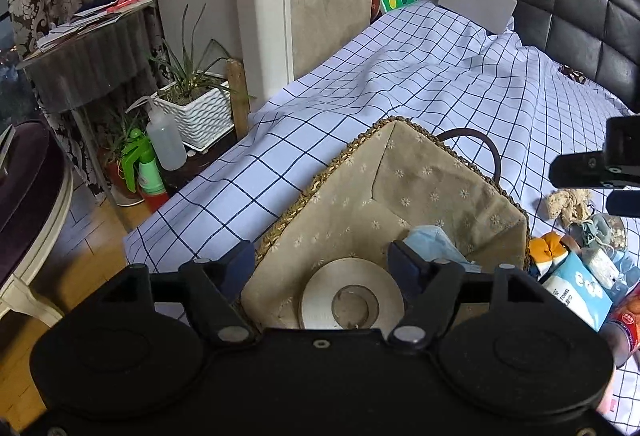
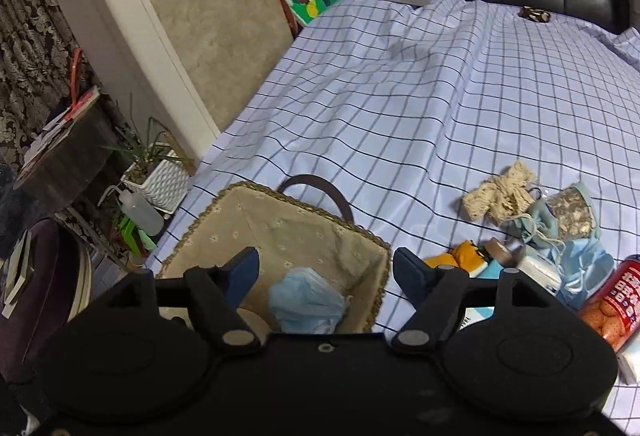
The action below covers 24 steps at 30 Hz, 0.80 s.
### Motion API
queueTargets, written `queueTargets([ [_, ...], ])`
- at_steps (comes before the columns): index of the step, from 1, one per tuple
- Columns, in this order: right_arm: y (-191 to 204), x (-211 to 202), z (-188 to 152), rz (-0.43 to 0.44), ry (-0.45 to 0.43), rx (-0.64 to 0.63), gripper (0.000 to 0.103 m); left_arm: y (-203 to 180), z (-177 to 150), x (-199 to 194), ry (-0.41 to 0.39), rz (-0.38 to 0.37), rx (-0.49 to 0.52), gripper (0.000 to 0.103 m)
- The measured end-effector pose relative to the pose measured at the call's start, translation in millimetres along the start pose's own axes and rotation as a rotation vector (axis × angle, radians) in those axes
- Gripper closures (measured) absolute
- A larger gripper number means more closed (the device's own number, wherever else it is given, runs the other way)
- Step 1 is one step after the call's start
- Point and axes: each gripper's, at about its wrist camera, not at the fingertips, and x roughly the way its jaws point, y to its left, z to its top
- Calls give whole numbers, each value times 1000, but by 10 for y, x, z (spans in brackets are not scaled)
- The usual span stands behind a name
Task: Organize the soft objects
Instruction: 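Carry the tape roll and mask to the woven basket and open both tools, then move both tools back from the basket toward the remaining items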
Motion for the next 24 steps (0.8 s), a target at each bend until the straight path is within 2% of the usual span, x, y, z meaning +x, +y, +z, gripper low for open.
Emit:
queueTargets([
  [10,-174,10,-104,-78,56,6,28,-77,-23,-10,5,9,26,19],
  [24,-326,-60,-248,-122,113,-14,26,-213,-60,-55,-3,35,77,10],
])
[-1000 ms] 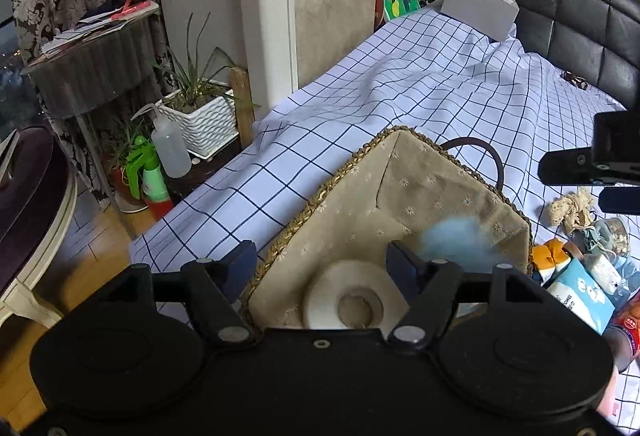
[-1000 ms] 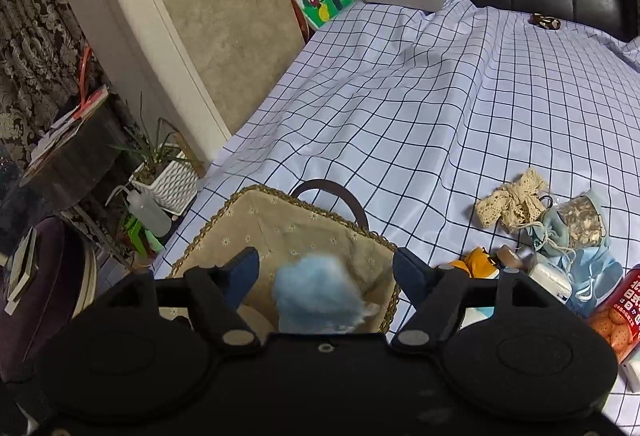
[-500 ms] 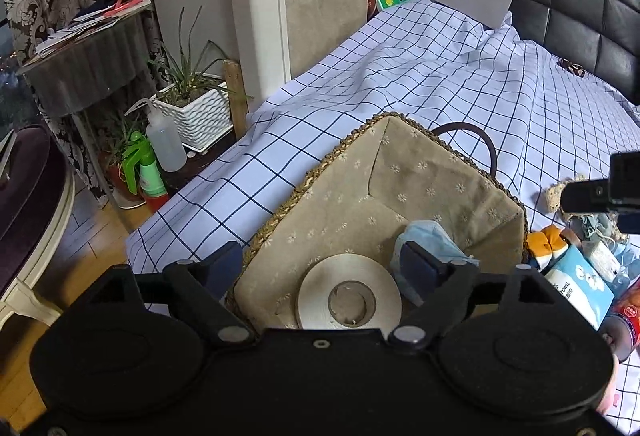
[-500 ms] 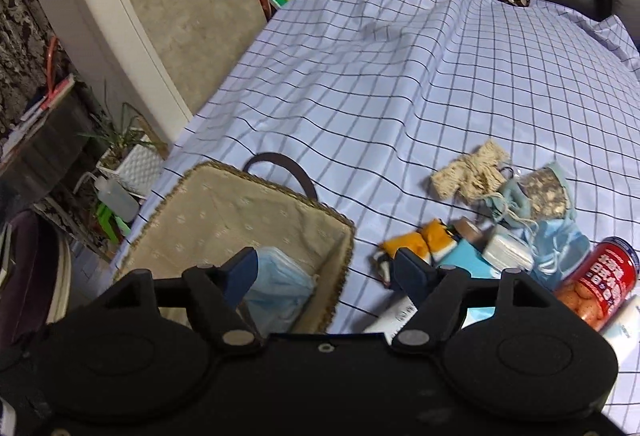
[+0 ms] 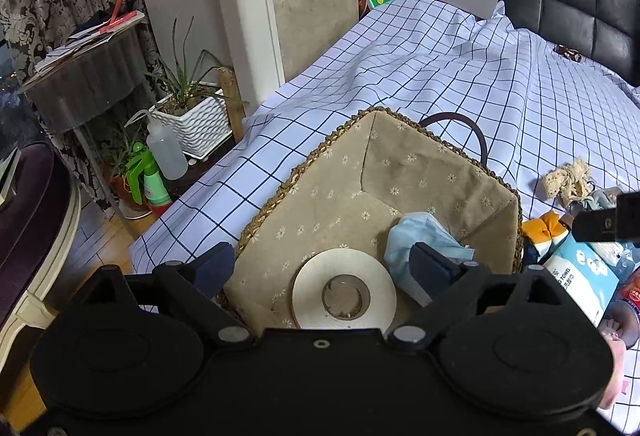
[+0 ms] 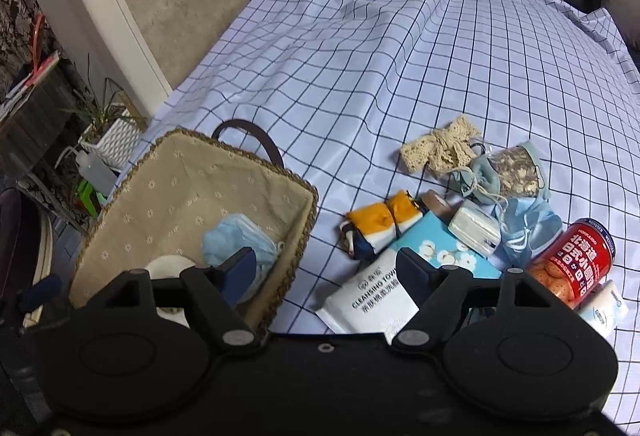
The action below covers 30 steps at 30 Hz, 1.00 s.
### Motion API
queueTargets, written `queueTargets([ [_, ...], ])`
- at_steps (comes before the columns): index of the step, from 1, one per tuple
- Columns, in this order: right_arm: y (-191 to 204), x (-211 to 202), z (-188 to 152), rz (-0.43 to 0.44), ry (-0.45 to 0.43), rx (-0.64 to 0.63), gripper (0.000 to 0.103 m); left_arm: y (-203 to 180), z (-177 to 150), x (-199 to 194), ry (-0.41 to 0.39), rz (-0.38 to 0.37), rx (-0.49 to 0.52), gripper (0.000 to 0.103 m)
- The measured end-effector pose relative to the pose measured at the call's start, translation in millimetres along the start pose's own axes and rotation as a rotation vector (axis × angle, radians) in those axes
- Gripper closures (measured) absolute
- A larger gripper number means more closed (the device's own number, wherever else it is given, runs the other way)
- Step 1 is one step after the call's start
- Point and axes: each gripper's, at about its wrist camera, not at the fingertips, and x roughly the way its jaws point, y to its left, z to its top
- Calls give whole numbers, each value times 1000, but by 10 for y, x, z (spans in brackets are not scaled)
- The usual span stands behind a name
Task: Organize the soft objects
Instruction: 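Move both tools back from the basket toward the remaining items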
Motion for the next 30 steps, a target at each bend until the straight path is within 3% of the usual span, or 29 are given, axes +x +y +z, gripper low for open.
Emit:
queueTargets([
  [16,-245,-22,-145,-54,47,-7,20,-197,-46,-58,-1,-30,56,6],
  [26,-902,-229,-288,-171,5,53,15,-663,-146,-215,-44,-107,185,3],
  [30,-1270,-347,-397,-236,-29,98,6,-892,-212,-270,-45,-166,240,3],
])
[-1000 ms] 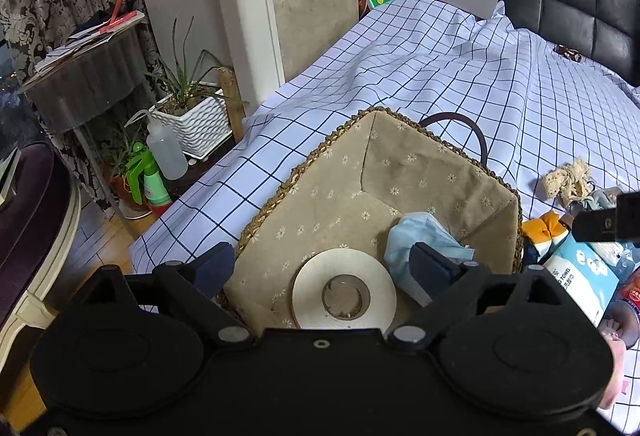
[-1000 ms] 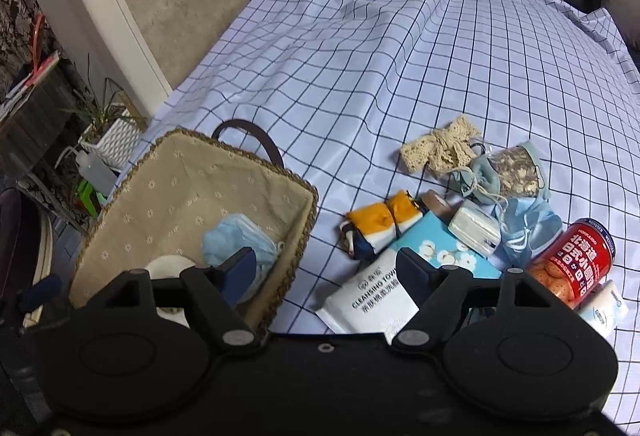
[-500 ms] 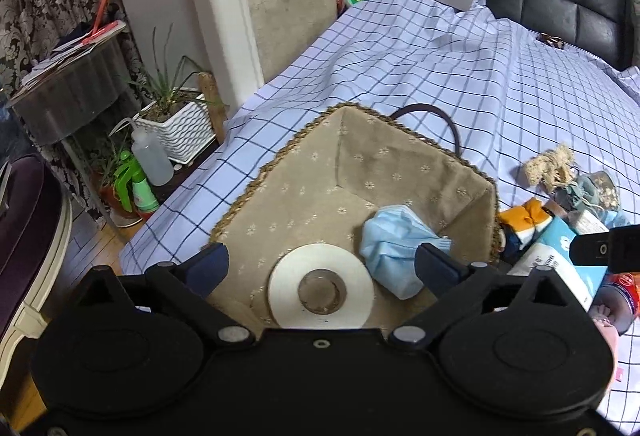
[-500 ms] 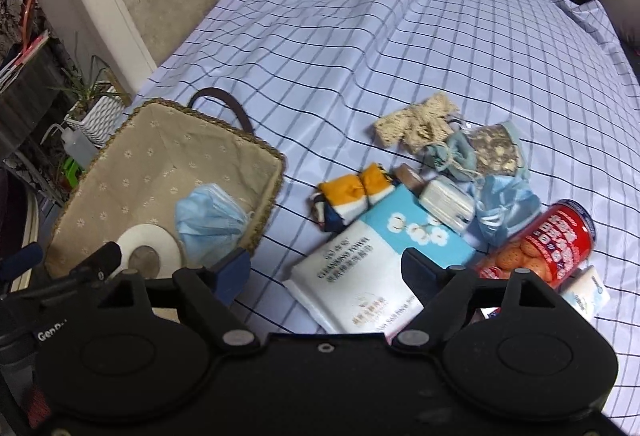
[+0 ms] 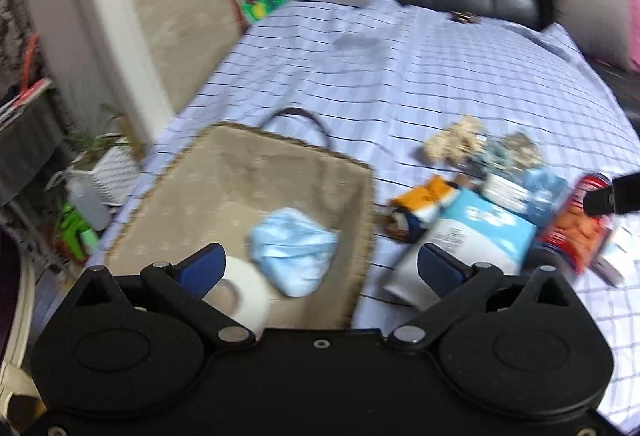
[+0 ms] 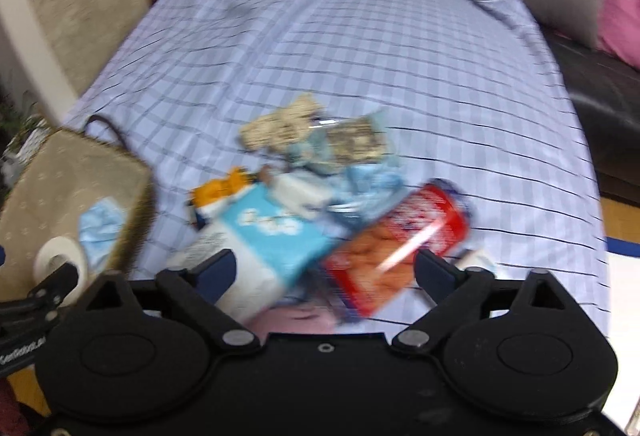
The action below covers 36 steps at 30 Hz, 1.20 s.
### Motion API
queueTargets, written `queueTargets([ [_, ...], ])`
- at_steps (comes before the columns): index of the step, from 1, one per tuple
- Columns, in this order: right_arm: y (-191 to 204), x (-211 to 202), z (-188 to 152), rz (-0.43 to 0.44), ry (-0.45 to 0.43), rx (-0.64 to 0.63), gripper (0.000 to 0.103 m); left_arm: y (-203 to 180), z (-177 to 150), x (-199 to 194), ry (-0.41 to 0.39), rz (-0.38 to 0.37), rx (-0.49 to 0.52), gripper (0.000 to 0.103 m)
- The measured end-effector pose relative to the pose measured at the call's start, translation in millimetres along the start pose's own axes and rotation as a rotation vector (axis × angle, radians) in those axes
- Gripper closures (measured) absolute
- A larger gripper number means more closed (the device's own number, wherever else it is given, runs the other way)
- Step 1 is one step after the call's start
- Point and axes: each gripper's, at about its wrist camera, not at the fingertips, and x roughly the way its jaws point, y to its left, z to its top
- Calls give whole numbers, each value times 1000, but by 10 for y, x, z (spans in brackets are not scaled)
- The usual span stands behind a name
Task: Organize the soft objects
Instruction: 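Move both tools back from the basket toward the remaining items, then grasp the pink cloth pouch with the left tool while the right tool grasps the white tissue pack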
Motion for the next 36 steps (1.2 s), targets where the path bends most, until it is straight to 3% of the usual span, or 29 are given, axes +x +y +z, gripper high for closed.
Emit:
queueTargets([
  [10,-938,16,-239,-201,-53,141,1,-609,-74,127,123,-206,95,3],
  [14,-1170,127,-298,-250,-21,152,1,-867,-172,135,150,-266,166,3],
  [20,-1444,366,-378,-236,61,222,2,-1089,-354,226,238,-381,222,4],
  [24,-1495,437,-420,-219,99,254,2,-1103,-458,303,278,-398,224,5],
  [36,-1342,369,-307,-179,76,237,2,-1216,-472,543,331,-410,160,5],
])
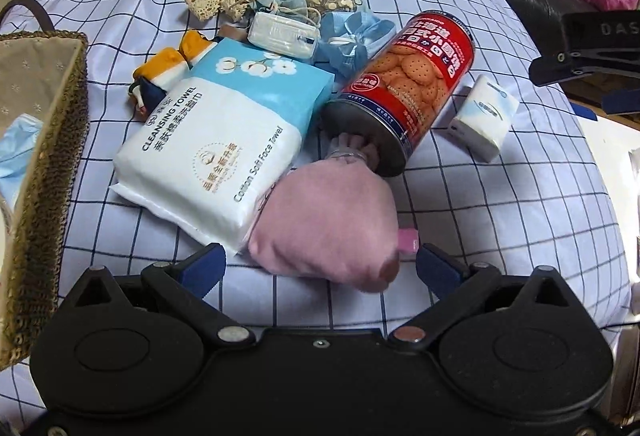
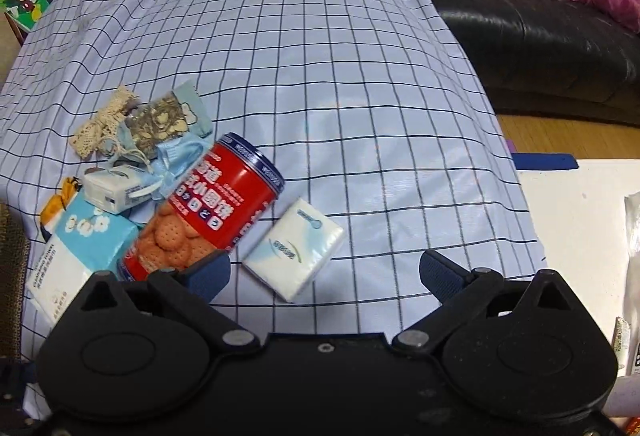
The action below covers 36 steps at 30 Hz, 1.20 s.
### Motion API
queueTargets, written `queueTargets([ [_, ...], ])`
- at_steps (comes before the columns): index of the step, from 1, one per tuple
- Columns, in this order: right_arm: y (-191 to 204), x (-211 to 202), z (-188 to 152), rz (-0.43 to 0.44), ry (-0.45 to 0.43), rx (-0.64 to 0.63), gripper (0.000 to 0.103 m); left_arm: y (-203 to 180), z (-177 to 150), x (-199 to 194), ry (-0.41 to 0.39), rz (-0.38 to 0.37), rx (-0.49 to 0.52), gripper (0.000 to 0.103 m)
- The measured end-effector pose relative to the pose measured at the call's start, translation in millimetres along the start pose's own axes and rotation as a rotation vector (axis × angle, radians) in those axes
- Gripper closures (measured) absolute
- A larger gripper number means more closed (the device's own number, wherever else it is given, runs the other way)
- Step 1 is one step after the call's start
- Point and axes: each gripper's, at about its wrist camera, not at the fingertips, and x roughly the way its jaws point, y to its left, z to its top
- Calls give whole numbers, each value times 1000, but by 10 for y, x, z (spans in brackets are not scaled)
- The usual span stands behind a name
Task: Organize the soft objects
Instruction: 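Grasp the pink cloth pouch with the left tool while the right tool grasps the white tissue pack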
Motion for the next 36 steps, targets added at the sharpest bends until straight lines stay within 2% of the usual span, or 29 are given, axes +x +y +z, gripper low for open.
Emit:
queueTargets([
  [9,-28,48,76,-6,9,42,2,-64,54,245,25,17,-6,5],
  [15,-108,185,109,-31,42,102,2,-78,94,304,13,23,-22,6],
  [16,-124,216,114,-34,48,110,2,-82,96,309,12,21,-29,8],
  [18,-136,268,126,-45,59,122,2,-112,90,334,31,-8,-21,21],
  [19,-137,297,132,-51,64,126,2,-137,84,359,44,-13,-14,24],
  [20,-137,327,138,-58,68,130,2,-155,65,370,46,4,-12,33],
  [21,-139,353,144,-63,73,134,2,-168,49,377,44,26,-5,37],
  [23,-129,406,162,-72,80,144,3,-160,34,380,41,50,0,39],
  [28,-126,566,222,-78,104,199,3,-35,7,309,54,-11,-44,40],
  [36,-53,874,205,-76,187,251,6,-155,-131,227,51,3,25,38],
])
